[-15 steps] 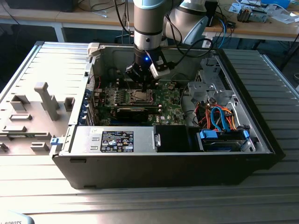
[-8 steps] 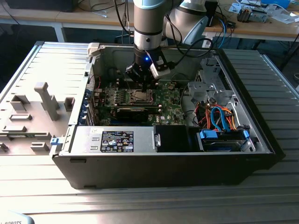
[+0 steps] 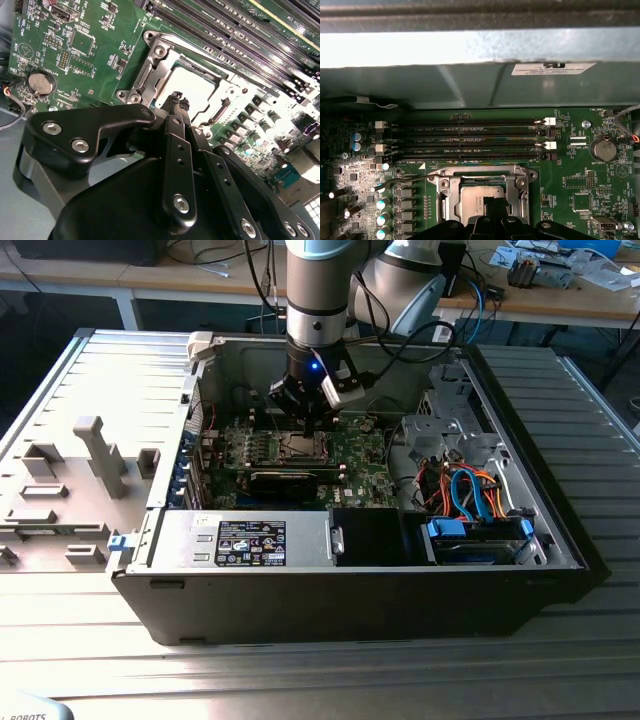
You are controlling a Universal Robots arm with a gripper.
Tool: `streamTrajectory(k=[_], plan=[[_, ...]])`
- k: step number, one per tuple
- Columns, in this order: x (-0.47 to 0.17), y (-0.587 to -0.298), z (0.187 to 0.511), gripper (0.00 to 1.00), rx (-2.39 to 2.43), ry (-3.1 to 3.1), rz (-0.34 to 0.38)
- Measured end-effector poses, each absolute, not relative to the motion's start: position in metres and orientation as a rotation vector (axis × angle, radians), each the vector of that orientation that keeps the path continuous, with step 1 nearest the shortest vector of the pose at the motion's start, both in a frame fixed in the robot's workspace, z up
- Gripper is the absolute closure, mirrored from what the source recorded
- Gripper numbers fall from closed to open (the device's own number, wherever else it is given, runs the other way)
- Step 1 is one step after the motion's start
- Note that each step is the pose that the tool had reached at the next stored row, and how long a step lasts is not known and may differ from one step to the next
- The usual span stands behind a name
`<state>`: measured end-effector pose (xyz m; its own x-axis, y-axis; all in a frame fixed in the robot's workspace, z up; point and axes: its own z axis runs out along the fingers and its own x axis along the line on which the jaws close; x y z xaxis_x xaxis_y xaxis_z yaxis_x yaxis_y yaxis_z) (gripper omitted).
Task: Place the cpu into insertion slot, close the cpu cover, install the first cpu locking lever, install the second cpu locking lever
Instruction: 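Install the first cpu locking lever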
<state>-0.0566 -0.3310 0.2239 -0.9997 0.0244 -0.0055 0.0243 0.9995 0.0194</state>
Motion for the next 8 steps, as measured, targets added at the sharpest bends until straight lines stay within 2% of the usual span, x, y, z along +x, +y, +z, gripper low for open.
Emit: streamTrajectory(k=[8], plan=[[-0.0573, -0.3309, 0.2242, 0.89, 0.038, 3.135, 0.029]])
